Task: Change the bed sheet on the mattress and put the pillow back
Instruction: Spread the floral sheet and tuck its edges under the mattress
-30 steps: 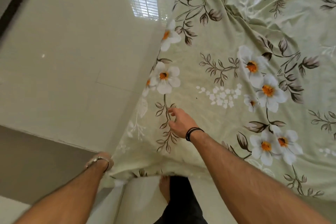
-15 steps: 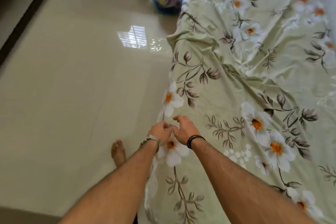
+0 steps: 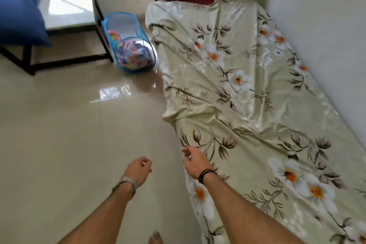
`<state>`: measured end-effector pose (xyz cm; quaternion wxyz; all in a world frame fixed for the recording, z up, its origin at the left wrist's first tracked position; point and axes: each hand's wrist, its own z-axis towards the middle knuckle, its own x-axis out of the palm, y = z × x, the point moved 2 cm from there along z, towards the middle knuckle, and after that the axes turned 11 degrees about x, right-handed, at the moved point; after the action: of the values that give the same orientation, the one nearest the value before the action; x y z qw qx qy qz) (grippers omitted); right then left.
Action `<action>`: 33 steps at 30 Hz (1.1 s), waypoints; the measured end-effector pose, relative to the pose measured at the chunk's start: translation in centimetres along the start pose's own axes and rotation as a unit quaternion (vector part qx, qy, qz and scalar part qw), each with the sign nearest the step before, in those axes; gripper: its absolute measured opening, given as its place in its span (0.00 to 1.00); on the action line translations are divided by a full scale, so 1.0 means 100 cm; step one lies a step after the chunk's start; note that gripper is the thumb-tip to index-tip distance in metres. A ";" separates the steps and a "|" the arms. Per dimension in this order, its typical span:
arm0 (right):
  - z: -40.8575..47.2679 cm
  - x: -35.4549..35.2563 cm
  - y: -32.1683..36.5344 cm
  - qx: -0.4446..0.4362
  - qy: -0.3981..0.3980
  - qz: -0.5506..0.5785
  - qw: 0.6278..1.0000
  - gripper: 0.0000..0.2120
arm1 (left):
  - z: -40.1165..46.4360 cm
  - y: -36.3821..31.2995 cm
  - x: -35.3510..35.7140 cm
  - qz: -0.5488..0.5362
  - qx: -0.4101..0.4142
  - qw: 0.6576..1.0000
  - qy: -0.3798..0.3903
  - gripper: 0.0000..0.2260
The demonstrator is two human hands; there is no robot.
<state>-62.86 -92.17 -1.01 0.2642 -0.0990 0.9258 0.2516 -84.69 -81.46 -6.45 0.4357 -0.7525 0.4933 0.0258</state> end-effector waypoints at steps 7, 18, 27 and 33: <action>0.091 -0.102 0.134 -0.024 -0.066 0.082 0.994 0.11 | 0.131 -0.159 -0.122 0.042 0.074 0.996 -0.011 0.06; 0.385 -0.237 0.298 0.044 -0.077 0.047 0.995 0.11 | 0.501 -0.328 -0.251 0.056 0.111 0.991 -0.048 0.08; 0.587 -0.360 0.431 0.034 -0.113 -0.009 0.993 0.16 | 0.715 -0.486 -0.310 0.192 0.188 0.959 -0.088 0.05; 0.726 -0.417 0.482 0.051 -0.180 -0.034 0.982 0.31 | 0.883 -0.552 -0.281 0.376 0.270 0.887 -0.010 0.27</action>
<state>-11.19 -11.25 -11.89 0.4397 -0.0700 0.8707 0.2088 -22.33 6.22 -13.15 0.5842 -0.3640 0.7229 0.0608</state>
